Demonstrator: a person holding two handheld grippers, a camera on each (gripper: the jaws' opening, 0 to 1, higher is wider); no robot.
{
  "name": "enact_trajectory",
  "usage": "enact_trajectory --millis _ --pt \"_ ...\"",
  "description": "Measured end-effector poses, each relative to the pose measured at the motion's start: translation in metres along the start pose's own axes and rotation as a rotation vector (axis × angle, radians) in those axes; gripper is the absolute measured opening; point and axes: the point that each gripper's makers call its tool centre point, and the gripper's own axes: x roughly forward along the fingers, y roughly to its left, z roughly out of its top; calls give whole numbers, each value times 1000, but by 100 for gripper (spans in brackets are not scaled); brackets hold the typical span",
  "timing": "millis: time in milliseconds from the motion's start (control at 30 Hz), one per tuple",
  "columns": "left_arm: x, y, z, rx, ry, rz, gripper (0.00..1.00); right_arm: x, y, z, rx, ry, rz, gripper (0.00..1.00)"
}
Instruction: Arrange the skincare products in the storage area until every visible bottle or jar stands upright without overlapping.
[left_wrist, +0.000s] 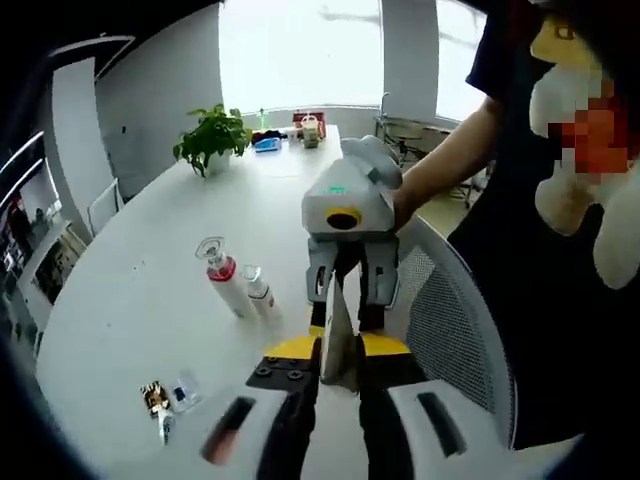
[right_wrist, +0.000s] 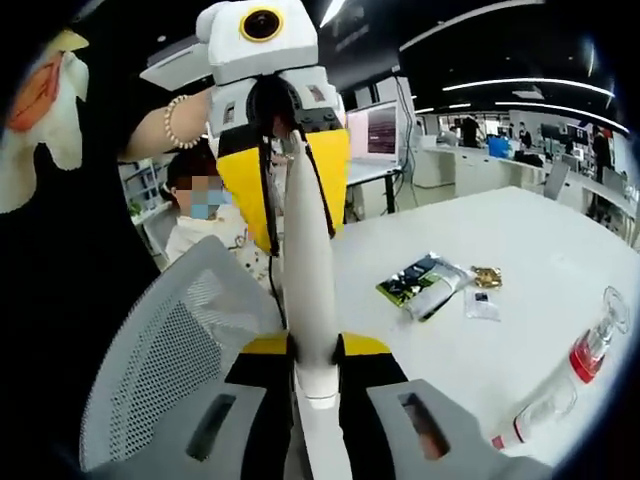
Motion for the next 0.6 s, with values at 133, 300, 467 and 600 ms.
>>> enact_trajectory --millis 133,300,467,600 --pt "5 2 1 -9 -9 11 23 -2 -4 2 -42 29 -13 14" --pt "7 7 1 1 -5 24 21 -3 -6 0 -45 41 -10 14" --pt "10 9 -3 18 5 34 20 -3 -8 -3 -52 60 -21 15" --pt "13 10 -5 11 -8 39 18 -3 -9 -5 -51 72 -29 15"
